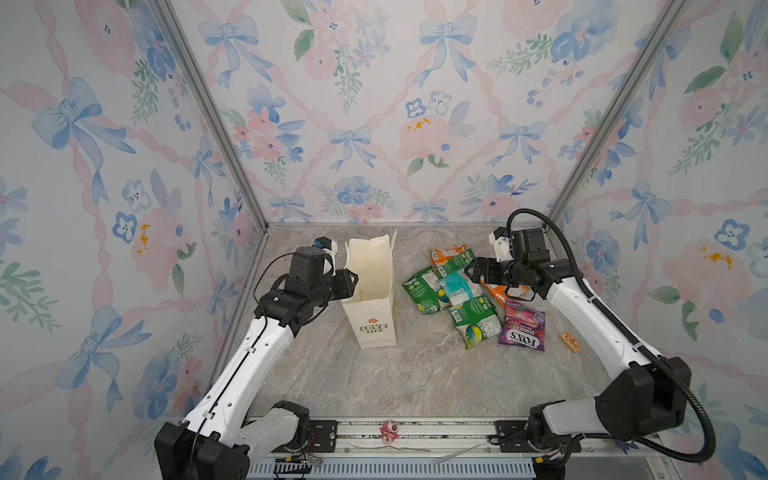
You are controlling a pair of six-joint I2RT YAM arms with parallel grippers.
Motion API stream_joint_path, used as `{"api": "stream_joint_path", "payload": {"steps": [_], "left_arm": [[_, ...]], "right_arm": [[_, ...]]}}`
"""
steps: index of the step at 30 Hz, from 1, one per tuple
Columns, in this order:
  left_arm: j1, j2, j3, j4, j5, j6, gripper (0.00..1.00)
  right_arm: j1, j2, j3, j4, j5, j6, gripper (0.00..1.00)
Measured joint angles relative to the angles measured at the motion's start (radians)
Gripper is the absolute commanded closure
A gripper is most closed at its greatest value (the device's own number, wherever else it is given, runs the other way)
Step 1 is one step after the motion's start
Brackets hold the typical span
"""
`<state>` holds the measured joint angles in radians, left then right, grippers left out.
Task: Place the snacks into the paper bag
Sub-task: 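Grip the near edge of the paper bag's opening with the left gripper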
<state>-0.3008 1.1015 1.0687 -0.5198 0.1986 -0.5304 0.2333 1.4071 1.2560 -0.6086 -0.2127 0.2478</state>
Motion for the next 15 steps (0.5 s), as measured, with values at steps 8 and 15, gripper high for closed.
{"api": "stream_joint_path", "payload": {"steps": [8,15], "left_arm": [[0.000,0.000,0.001,0.000,0.000,-0.005,0.92],[0.000,0.000,0.001,0.002,0.001,-0.010,1.00]], "right_arm": [[0.000,0.000,0.000,0.000,0.000,0.000,0.03],[0.000,0.000,0.000,0.000,0.000,0.000,0.03]]}}
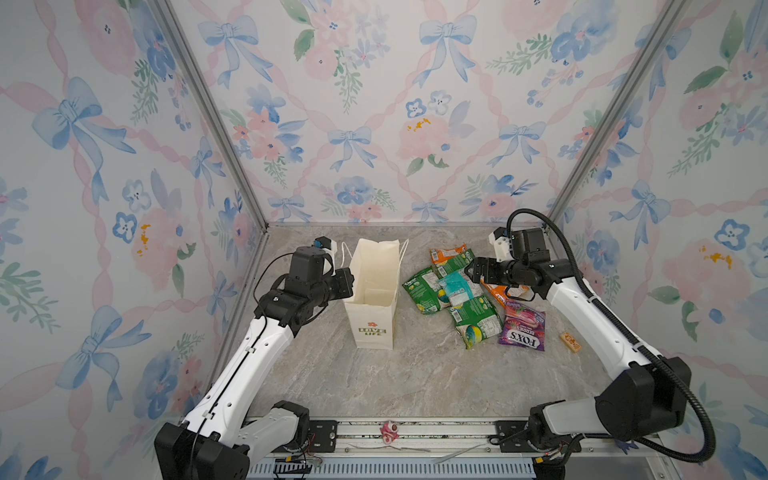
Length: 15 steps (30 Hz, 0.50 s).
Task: Place the snacks into the paper bag
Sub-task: 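Grip the near edge of the paper bag's opening with the left gripper, then lower the right gripper onto the green Spring Tea packet in the pile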
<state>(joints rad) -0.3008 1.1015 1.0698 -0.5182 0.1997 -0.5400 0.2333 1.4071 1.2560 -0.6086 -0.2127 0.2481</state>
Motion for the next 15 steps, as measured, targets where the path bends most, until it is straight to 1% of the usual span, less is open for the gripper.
{"api": "stream_joint_path", "payload": {"steps": [6,15], "left_arm": [[0.000,0.000,-0.008,0.056,0.017,-0.041,1.00],[0.000,-0.001,-0.072,0.159,0.041,-0.118,1.00]], "right_arm": [[0.000,0.000,-0.002,0.000,0.000,0.000,0.03],[0.000,0.013,-0.003,-0.017,-0.001,-0.001,0.04]]}}
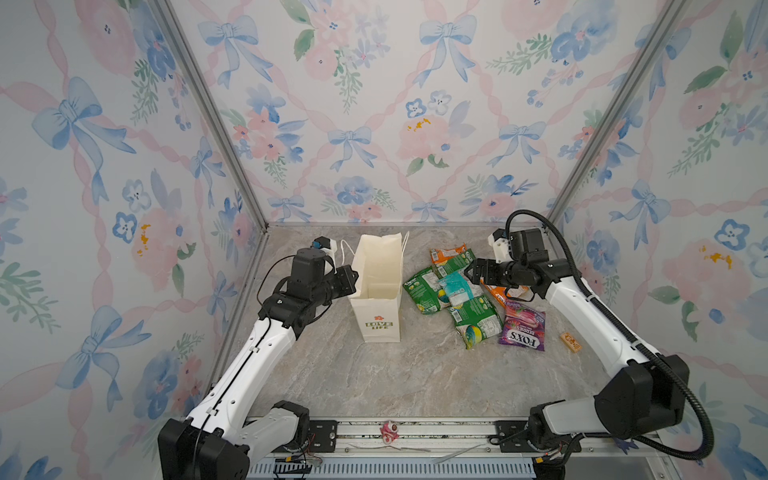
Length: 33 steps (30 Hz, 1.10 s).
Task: Place the snacks into the paper bag
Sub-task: 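Lower the right gripper onto the green Spring Tea packet in the pile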
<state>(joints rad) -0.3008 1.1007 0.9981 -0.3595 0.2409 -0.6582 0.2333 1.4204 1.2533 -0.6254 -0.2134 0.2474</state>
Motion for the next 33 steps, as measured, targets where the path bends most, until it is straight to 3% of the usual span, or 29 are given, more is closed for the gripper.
{"api": "stream_joint_path", "payload": {"steps": [12,33], "left_arm": [[0.000,0.034,-0.018,0.085,0.014,-0.061,1.00],[0.000,0.056,-0.017,0.123,0.020,-0.061,1.00]], "right_arm": [[0.080,0.082,-0.021,-0.015,0.034,-0.001,0.04],[0.373,0.194,-0.073,-0.144,0.449,0.094,0.03]]}}
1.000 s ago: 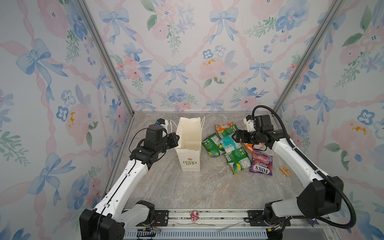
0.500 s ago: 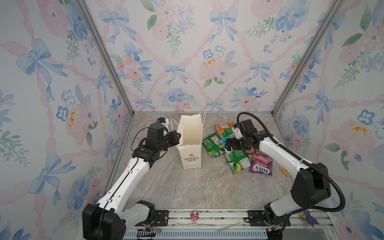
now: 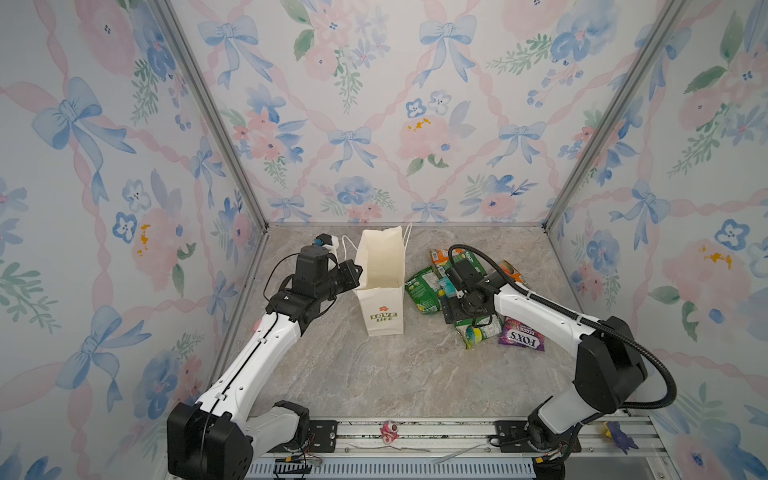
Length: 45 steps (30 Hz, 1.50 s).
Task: Place the snacks into the paper bag
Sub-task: 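Lower the right gripper onto the green Spring Tea packet in the pile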
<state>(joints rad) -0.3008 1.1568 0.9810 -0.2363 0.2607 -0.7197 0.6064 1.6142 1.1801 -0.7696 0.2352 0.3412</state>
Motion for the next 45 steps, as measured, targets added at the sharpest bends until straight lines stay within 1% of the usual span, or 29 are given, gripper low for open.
{"api": "stream_joint_path", "payload": {"steps": [10,24,36,45], "left_arm": [[0.001,0.000,0.000,0.003,0.003,0.000,1.00],[0.002,0.000,0.000,0.003,0.018,0.000,1.00],[0.003,0.000,-0.001,0.003,0.026,0.000,1.00],[0.007,0.000,-0.001,0.003,0.028,0.000,1.00]], "right_arm": [[0.069,0.096,-0.012,-0.032,0.070,0.046,0.04],[0.078,0.136,-0.010,-0.069,0.163,0.079,0.03],[0.104,0.173,-0.010,-0.084,0.246,0.142,0.04],[0.104,0.203,-0.010,-0.047,0.268,0.164,0.03]]}}
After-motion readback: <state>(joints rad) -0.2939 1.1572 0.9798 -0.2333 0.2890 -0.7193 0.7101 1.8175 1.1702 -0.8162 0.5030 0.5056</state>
